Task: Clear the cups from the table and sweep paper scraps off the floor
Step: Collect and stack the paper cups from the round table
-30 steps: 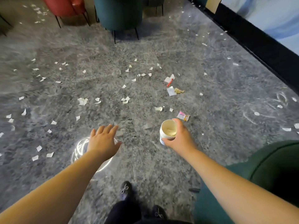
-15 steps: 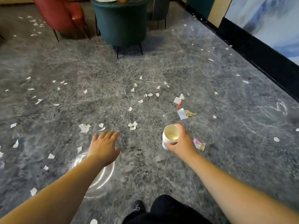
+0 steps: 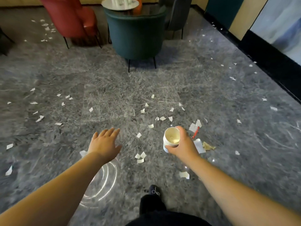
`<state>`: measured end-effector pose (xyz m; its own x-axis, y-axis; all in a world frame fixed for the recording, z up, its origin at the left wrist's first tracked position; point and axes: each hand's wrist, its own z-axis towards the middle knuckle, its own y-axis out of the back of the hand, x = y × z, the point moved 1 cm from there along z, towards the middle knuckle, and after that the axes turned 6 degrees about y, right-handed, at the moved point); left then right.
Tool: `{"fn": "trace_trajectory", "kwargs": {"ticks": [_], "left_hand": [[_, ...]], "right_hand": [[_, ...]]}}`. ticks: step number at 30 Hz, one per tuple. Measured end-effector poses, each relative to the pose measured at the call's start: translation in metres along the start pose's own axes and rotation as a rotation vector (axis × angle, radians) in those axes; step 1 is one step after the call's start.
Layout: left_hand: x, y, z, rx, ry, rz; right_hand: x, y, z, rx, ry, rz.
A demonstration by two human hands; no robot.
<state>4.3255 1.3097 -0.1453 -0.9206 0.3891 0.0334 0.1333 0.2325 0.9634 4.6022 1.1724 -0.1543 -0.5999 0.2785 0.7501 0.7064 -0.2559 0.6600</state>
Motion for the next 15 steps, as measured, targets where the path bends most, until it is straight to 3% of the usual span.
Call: {"fn": "trace_trajectory", "kwargs": {"ticks": [15], "left_hand": [[0.094, 0.071, 0.278, -0.009, 0.087, -0.057]], "right_hand": [[0.075, -0.055, 0.323, 0.042, 0.045, -0.004]]}}
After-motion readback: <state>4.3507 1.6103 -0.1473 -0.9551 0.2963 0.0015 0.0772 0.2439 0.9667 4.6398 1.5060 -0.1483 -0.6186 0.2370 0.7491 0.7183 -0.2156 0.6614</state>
